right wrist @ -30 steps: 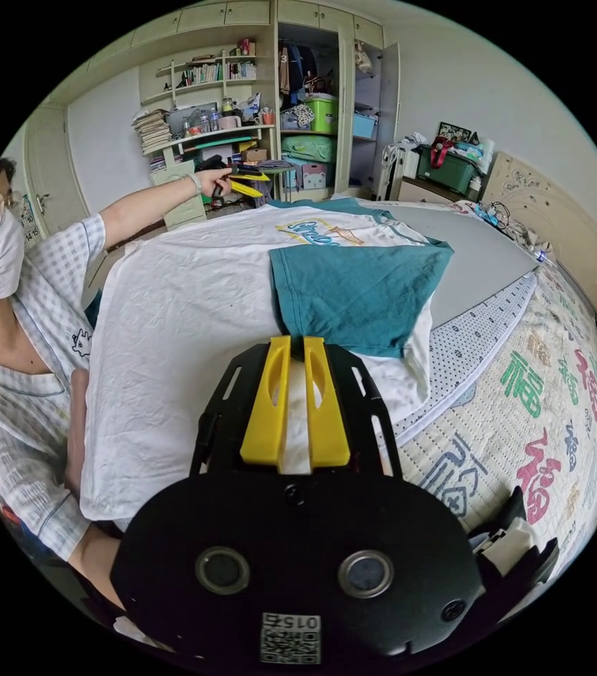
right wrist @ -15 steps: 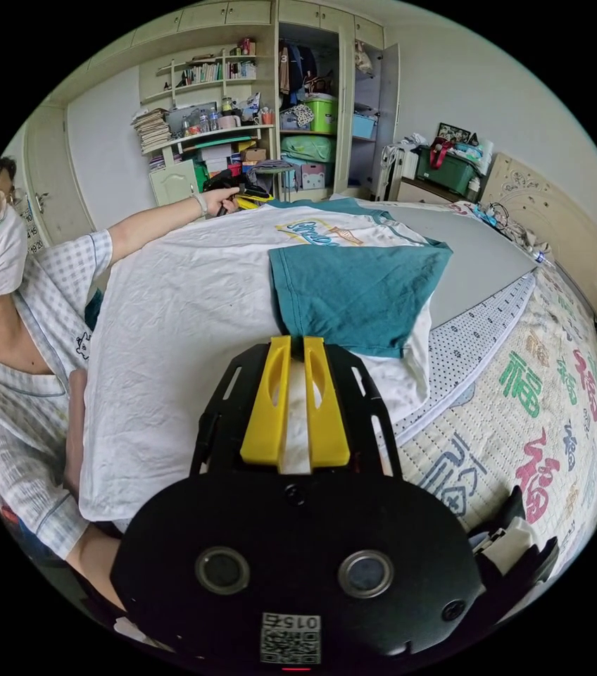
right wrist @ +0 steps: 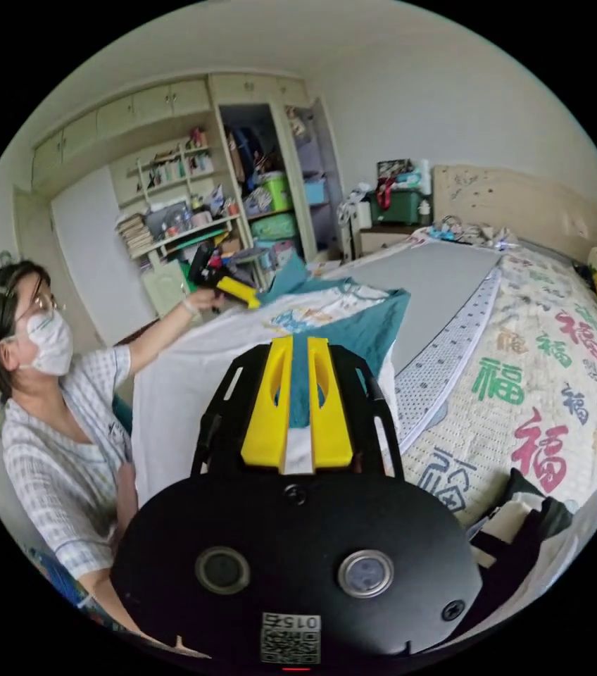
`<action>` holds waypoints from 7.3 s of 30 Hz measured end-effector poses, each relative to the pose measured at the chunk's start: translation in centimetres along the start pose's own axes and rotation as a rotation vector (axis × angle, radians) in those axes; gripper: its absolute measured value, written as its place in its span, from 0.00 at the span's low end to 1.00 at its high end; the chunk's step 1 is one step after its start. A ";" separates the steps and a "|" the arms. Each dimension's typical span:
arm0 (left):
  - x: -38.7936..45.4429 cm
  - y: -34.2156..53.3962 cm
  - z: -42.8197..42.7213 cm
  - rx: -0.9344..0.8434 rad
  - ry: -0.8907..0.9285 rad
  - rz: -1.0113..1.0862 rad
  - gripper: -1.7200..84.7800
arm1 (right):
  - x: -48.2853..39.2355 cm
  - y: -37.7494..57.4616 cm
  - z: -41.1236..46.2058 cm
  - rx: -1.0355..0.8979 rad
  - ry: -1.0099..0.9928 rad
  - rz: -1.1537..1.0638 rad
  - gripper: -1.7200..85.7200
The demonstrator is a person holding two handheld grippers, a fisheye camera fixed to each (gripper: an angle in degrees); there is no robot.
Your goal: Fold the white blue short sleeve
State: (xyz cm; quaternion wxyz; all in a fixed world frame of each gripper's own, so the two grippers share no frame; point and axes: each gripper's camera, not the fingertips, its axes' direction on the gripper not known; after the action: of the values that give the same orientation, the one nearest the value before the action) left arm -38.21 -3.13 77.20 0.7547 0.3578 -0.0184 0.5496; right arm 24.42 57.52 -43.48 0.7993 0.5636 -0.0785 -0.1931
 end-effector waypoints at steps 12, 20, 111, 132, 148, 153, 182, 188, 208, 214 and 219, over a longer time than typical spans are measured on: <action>1.2 -5.3 -1.5 -0.061 -0.016 0.068 0.03 | -10.3 -20.7 30.1 -0.243 0.149 0.113 0.11; -0.6 -6.1 -3.2 -0.014 0.022 0.029 0.03 | -6.4 -23.8 45.1 -0.441 0.347 0.334 0.11; -5.4 -7.3 -10.7 -0.204 0.129 0.106 0.10 | -6.1 -9.2 27.0 -0.733 0.048 -0.029 0.09; -6.4 -7.4 -7.3 -0.213 0.212 0.057 0.04 | -14.5 -12.2 24.7 -0.696 0.145 -0.032 0.07; -6.3 -2.1 -7.5 -0.150 0.086 0.101 0.03 | -17.8 -16.2 21.4 -0.549 0.188 0.012 0.13; -13.3 1.4 -9.3 0.011 0.102 -0.275 0.03 | -12.6 -18.9 15.5 -0.362 0.268 0.276 0.12; -32.5 -2.4 6.7 0.020 -0.056 -0.751 0.13 | -2.0 -37.0 26.2 -0.478 0.468 0.406 0.13; -33.7 -2.5 7.9 -0.009 -0.028 -0.775 0.12 | -2.7 -39.1 26.5 -0.513 0.556 0.338 0.09; -34.3 -5.4 7.4 -0.032 -0.036 -0.757 0.03 | 6.5 -40.0 18.8 -0.446 0.298 0.402 0.10; -33.8 -6.6 6.3 -0.038 -0.054 -0.745 0.03 | 10.9 -37.4 16.4 -0.368 0.179 0.480 0.13; -33.2 -7.6 5.2 -0.043 -0.069 -0.737 0.03 | 12.3 -35.3 18.1 -0.426 0.199 0.457 0.10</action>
State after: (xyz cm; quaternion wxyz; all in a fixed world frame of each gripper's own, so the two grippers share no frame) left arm -43.01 -34.22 63.13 0.9081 0.3429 0.0749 0.2283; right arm 21.67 26.66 -71.13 0.9256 0.3677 -0.0824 0.0352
